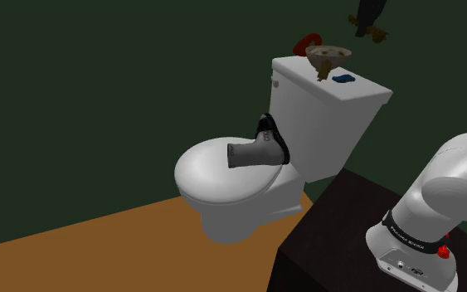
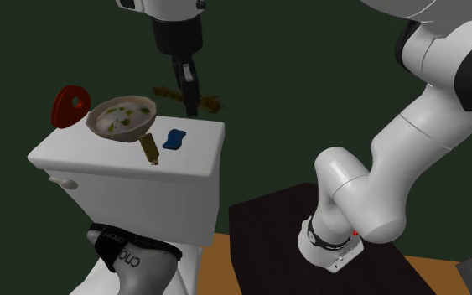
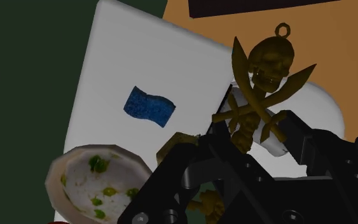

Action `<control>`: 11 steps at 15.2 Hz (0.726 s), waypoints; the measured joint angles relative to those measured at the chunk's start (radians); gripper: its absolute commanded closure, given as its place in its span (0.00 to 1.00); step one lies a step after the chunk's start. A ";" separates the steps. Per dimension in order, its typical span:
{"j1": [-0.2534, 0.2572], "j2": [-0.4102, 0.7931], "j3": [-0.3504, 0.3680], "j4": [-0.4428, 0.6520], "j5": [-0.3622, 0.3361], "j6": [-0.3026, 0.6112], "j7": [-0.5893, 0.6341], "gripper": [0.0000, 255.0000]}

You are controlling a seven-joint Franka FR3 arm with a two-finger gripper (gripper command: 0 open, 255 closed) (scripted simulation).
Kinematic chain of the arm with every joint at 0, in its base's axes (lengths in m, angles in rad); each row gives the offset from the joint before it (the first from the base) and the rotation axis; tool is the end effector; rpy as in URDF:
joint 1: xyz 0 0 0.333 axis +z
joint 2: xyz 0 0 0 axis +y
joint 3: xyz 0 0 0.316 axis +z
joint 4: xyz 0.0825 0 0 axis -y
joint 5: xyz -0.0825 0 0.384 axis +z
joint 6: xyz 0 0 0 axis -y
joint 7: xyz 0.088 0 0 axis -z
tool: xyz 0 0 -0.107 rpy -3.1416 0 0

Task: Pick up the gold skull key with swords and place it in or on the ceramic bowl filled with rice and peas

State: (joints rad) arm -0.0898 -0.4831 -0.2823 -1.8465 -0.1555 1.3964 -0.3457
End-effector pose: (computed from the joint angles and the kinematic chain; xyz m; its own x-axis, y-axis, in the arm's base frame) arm 0.3381 -0.1904 0.6966 0.9997 -0.0247 0.0063 -0.0248 -0.9993 0.0267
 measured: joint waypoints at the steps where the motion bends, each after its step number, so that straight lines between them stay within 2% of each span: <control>1: 0.000 0.030 -0.015 0.024 0.002 0.007 -0.016 1.00; 6: -0.001 0.217 -0.098 0.199 0.036 0.021 -0.108 1.00; 11: -0.028 0.444 -0.181 0.430 0.119 0.004 -0.215 1.00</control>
State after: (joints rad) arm -0.1182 -0.0390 -0.4630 -1.4166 -0.0367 1.4002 -0.5606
